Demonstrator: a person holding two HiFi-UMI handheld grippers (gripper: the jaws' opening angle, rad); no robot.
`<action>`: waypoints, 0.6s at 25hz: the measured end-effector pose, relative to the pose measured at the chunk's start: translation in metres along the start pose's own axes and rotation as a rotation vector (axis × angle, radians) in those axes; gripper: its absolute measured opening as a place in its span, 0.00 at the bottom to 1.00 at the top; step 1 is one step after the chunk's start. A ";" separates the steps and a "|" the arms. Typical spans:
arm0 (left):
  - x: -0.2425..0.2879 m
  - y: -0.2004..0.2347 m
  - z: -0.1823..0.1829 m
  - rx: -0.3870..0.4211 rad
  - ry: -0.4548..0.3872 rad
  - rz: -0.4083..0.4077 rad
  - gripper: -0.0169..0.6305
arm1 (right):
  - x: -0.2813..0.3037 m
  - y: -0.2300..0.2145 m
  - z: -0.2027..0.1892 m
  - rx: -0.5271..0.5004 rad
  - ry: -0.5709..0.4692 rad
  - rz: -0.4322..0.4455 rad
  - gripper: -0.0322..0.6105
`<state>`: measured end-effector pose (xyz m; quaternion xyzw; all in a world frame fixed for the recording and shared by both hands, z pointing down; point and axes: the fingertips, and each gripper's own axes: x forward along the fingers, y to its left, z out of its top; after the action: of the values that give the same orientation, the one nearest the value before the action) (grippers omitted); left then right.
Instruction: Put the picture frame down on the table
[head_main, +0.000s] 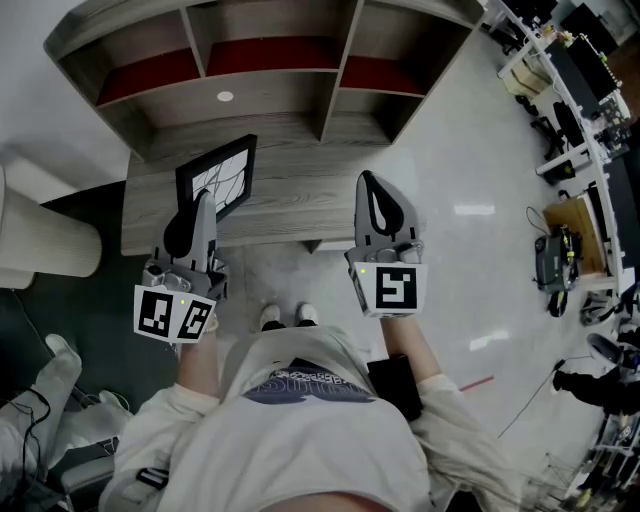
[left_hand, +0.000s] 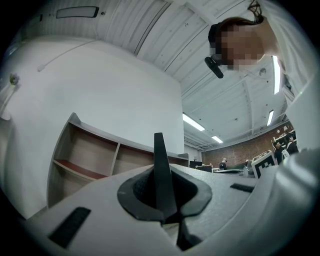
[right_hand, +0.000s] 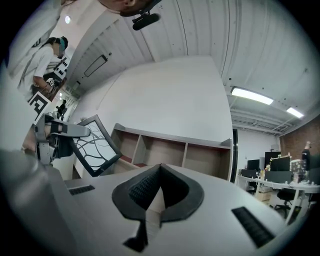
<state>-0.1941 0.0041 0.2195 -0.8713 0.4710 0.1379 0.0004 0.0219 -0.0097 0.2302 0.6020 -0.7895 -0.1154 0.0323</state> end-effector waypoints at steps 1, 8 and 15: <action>0.000 0.000 0.000 -0.003 -0.001 0.000 0.06 | 0.000 0.001 -0.002 0.011 0.010 0.012 0.05; -0.001 0.019 -0.023 -0.189 -0.032 -0.034 0.06 | 0.010 0.005 -0.049 0.327 0.049 0.198 0.14; -0.002 0.015 -0.008 -0.272 -0.044 -0.078 0.06 | 0.003 0.002 -0.036 0.426 0.010 0.293 0.36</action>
<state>-0.2059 -0.0035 0.2299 -0.8778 0.4134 0.2195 -0.1019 0.0261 -0.0169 0.2657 0.4749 -0.8746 0.0624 -0.0751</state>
